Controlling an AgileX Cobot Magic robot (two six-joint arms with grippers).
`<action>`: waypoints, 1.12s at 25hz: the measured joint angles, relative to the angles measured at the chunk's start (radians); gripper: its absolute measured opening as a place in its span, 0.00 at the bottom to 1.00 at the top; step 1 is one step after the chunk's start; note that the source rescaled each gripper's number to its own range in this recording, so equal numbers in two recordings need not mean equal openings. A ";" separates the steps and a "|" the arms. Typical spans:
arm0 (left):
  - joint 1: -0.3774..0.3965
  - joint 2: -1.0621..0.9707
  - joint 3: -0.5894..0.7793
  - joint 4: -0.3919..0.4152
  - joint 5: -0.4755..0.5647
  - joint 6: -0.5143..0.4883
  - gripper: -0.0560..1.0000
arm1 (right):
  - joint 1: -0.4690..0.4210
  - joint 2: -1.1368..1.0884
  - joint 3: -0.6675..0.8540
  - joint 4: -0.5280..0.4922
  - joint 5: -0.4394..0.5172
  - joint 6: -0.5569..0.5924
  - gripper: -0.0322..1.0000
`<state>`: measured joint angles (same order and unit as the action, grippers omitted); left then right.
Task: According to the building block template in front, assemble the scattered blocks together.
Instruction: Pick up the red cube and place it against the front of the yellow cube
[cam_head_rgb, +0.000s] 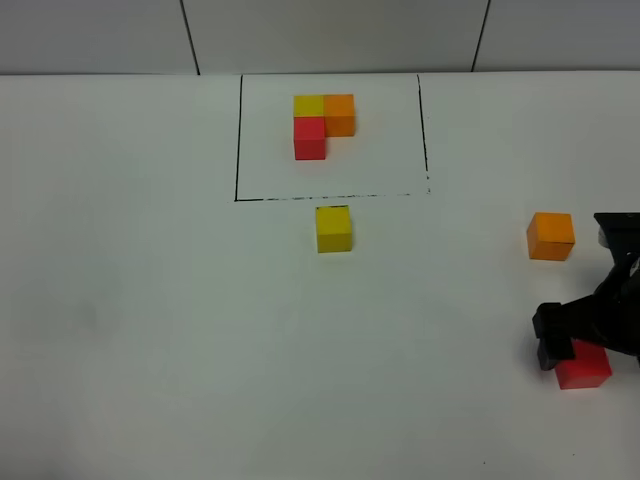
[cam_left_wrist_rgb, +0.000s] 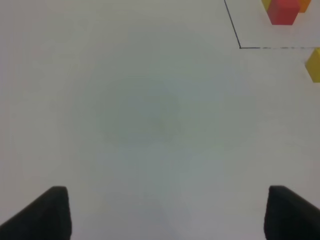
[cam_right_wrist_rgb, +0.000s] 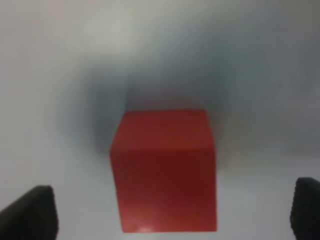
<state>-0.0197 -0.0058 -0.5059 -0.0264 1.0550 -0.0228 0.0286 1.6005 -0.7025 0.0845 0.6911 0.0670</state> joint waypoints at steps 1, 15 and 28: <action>0.000 0.001 0.000 0.000 0.001 0.000 0.67 | 0.009 0.000 0.011 0.010 -0.020 0.000 0.90; 0.000 0.003 0.000 0.000 0.001 0.000 0.67 | 0.016 0.000 0.105 0.034 -0.198 0.015 0.36; 0.000 0.003 0.000 0.000 0.001 0.000 0.67 | 0.081 -0.043 0.077 0.045 -0.145 0.063 0.06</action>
<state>-0.0197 -0.0027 -0.5059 -0.0262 1.0558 -0.0228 0.1097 1.5571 -0.6259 0.1292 0.5459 0.1297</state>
